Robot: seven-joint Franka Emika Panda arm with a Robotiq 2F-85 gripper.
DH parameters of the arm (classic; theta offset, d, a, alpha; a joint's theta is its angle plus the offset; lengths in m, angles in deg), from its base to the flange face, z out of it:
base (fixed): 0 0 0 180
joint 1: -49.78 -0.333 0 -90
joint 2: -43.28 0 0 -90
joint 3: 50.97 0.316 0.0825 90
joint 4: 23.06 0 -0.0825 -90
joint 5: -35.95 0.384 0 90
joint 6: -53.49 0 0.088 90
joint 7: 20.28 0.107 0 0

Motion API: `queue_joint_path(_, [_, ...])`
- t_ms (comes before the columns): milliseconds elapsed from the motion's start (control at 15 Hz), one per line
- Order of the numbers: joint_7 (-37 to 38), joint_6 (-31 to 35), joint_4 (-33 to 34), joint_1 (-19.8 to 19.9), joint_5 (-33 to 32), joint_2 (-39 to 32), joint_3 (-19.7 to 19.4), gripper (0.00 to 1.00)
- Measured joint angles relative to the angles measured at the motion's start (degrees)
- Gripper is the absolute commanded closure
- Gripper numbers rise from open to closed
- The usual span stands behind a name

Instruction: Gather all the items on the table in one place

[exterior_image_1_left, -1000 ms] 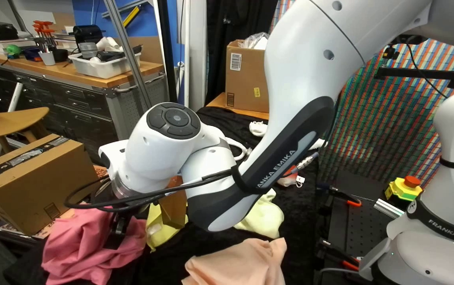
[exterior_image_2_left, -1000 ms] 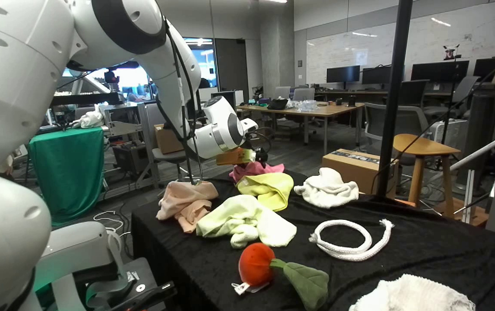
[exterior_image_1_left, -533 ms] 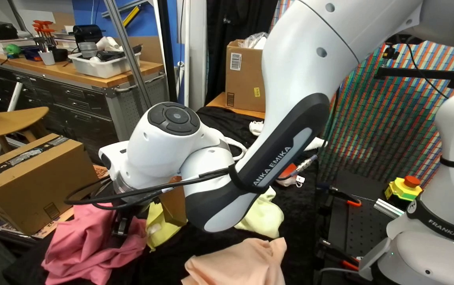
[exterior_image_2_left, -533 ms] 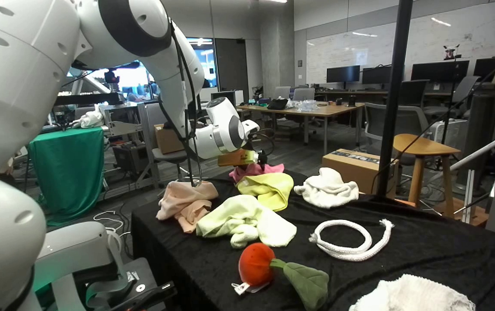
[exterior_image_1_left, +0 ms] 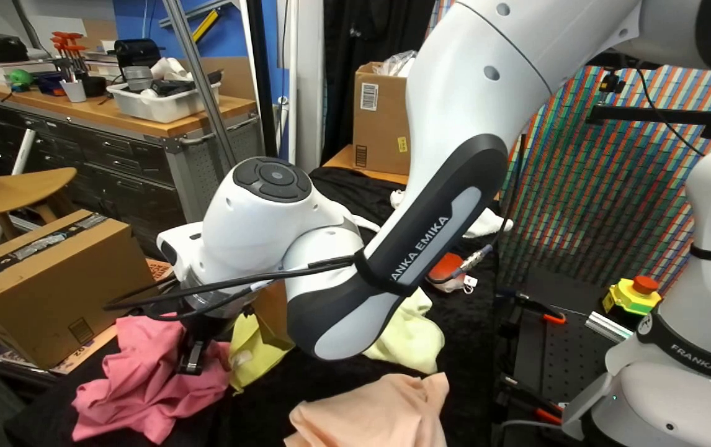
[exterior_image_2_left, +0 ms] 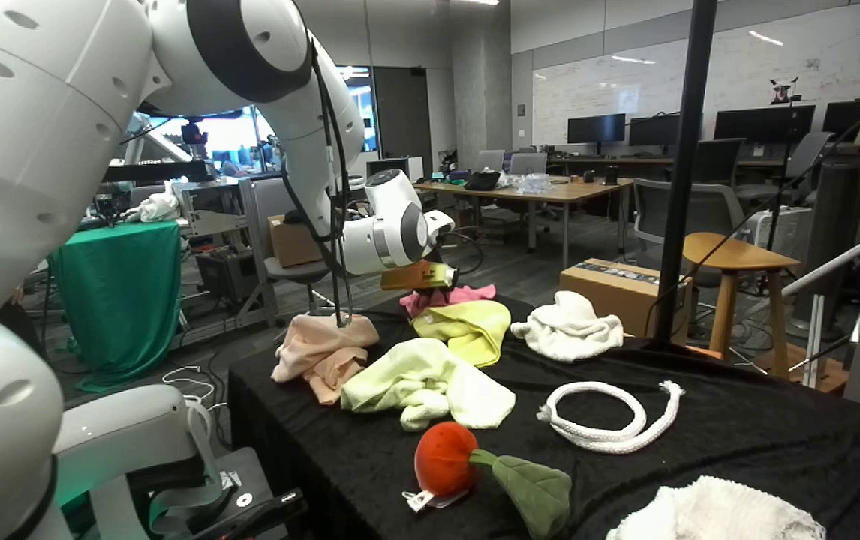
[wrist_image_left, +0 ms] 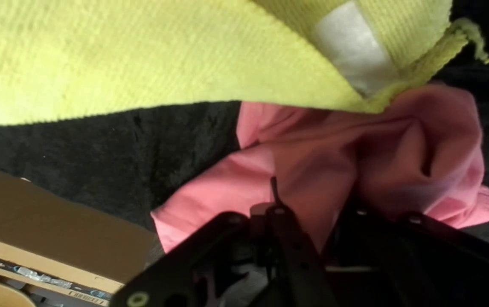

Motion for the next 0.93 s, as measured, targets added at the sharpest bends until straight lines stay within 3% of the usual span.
queue_joint_path(267, [-1.94, -0.39, -0.03, 2.59, 0.01, 0.43, 2.53, 0.93])
queue_joint_path(467, [-2.03, -0.25, -0.81, 3.30, 0.00, 2.50, 2.29, 0.91])
queue_joint_path(667, [-1.45, -0.36, -3.51, 3.27, 0.00, 7.15, 0.20, 0.92])
queue_joint_path(933, [2.29, -1.48, -8.90, 1.72, -0.73, 15.99, -5.47, 0.92])
